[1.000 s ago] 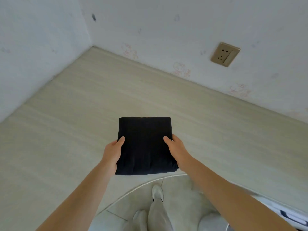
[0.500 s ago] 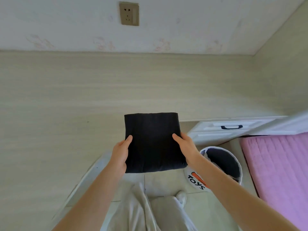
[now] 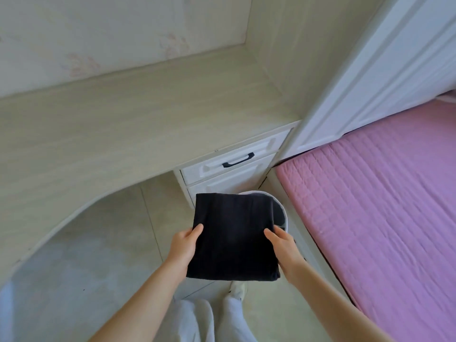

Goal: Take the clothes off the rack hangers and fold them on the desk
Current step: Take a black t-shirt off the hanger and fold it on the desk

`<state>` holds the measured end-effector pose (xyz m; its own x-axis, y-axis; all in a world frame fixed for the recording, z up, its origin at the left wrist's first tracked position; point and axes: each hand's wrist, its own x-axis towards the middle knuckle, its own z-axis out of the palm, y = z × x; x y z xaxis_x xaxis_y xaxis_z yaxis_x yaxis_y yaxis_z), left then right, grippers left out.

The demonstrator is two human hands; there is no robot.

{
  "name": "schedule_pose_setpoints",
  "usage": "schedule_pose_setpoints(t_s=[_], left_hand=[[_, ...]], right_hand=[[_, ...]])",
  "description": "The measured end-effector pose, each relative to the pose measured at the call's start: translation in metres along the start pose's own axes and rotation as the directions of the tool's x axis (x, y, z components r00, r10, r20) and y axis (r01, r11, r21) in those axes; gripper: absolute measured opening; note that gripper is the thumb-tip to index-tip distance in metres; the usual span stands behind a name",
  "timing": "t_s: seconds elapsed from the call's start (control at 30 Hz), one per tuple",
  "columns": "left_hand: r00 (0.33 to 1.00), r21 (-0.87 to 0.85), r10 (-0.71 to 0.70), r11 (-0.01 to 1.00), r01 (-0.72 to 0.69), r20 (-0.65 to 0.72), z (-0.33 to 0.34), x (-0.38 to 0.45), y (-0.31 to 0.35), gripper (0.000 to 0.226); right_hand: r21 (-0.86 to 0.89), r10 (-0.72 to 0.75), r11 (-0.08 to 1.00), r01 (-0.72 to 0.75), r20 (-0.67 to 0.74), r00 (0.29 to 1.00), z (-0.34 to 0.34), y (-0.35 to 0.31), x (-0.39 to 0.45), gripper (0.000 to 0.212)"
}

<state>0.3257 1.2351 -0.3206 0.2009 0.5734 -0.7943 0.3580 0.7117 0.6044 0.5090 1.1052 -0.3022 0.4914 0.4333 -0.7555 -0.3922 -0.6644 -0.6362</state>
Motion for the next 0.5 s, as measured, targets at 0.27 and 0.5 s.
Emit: schedule_pose_setpoints(t_s=[0.27, 0.5], left_hand=[[0.999, 0.174, -0.036, 0.984, 0.031, 0.022, 0.126, 0.082, -0.005, 0.021], [0.994, 0.423, -0.044, 0.906, 0.0, 0.095, 0.187, 0.212, -0.04, 0.015]], right_hand=[[0.149, 0.146, 0.98, -0.132, -0.089, 0.985, -0.088, 0.026, 0.092, 0.02], [0.299, 0.257, 0.932, -0.203, -0.154, 0.954, -0.097, 0.088, 0.223, 0.017]])
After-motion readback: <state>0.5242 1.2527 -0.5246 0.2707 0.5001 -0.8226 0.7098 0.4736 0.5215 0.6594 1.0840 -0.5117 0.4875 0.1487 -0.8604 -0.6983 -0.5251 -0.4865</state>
